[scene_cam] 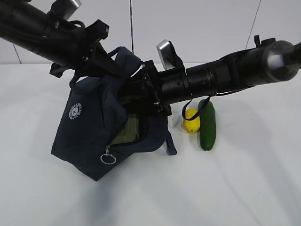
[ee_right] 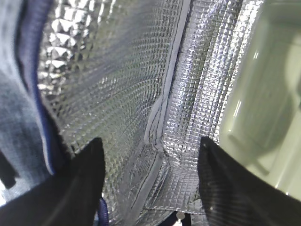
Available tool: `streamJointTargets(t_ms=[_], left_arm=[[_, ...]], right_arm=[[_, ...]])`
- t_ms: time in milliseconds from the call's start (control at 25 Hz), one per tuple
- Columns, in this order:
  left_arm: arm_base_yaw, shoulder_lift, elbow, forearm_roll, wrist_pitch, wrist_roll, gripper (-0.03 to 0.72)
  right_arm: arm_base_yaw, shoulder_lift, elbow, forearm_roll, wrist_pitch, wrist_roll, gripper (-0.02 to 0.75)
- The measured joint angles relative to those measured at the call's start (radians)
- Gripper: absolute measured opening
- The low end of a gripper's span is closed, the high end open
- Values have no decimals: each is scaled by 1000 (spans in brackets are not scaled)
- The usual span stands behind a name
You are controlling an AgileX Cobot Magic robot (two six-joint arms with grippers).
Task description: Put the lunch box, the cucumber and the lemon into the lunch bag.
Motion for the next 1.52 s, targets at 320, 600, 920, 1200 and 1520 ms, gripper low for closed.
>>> streamJointTargets(t_ms=[320, 600, 920, 1200, 1520], left_arm=[[0, 0, 0, 4, 0, 1, -5], [0, 0, 0, 18, 0, 1, -5], [0, 0, 0, 20, 0, 2, -5], [0, 0, 0, 23, 0, 2, -5], [0, 0, 0, 26, -12, 2, -5]], right_arm=[[0, 0, 0, -4, 2, 0, 475], [0, 0, 0, -4, 3, 0, 475], [-15, 0, 0, -6, 7, -9, 475], [-53, -48, 0, -94, 15, 13, 475], [-61, -200, 0, -326, -43, 124, 475]])
